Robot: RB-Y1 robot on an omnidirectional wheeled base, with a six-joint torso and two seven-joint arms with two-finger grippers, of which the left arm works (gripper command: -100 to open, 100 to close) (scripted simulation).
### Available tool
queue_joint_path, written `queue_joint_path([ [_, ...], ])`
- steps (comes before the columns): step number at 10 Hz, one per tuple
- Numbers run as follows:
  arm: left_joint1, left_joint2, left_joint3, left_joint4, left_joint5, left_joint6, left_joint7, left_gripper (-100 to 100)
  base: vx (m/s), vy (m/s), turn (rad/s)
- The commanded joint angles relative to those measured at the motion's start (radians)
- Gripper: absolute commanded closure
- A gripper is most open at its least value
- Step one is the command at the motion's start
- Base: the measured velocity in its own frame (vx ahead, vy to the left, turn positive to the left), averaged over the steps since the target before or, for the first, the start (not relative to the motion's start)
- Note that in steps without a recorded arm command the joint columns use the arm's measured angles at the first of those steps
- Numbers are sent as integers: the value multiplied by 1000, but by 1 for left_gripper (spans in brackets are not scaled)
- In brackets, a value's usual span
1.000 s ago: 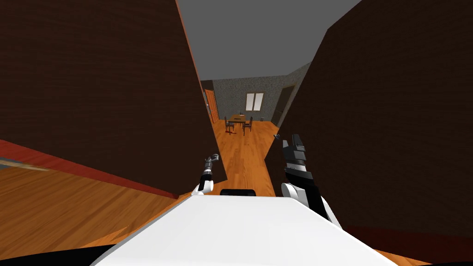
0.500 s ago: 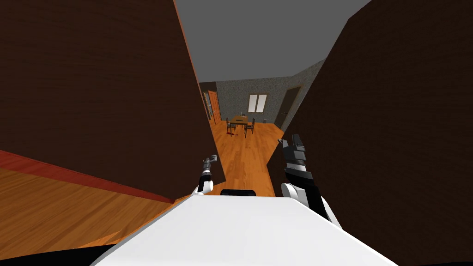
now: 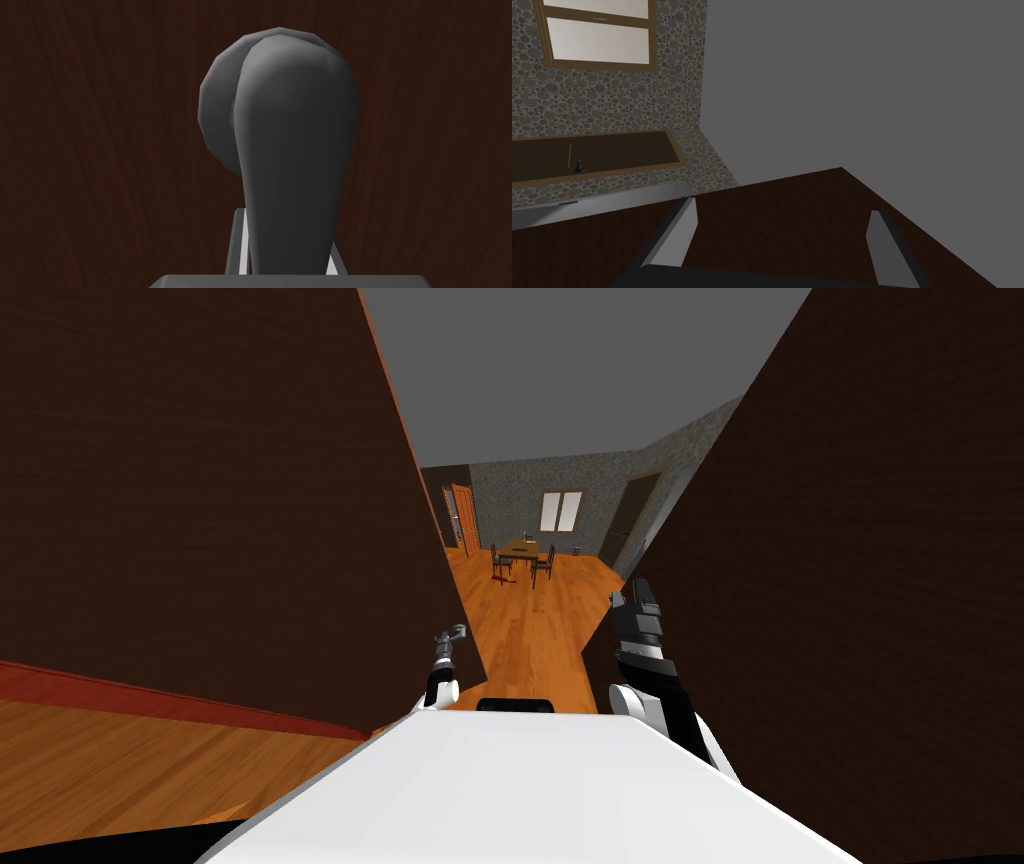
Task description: Push the door open
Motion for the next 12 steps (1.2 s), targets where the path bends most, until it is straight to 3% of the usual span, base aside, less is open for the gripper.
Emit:
queue_joint_path([
  [1,-15,19,15,18,8,-18,-1,100,180,-10,24],
  [7,-11,39,80,15,46,-21,-24,100,204,-3,39],
  [12,-7,41,143,13,82,-24,-47,100,208,-3,59],
])
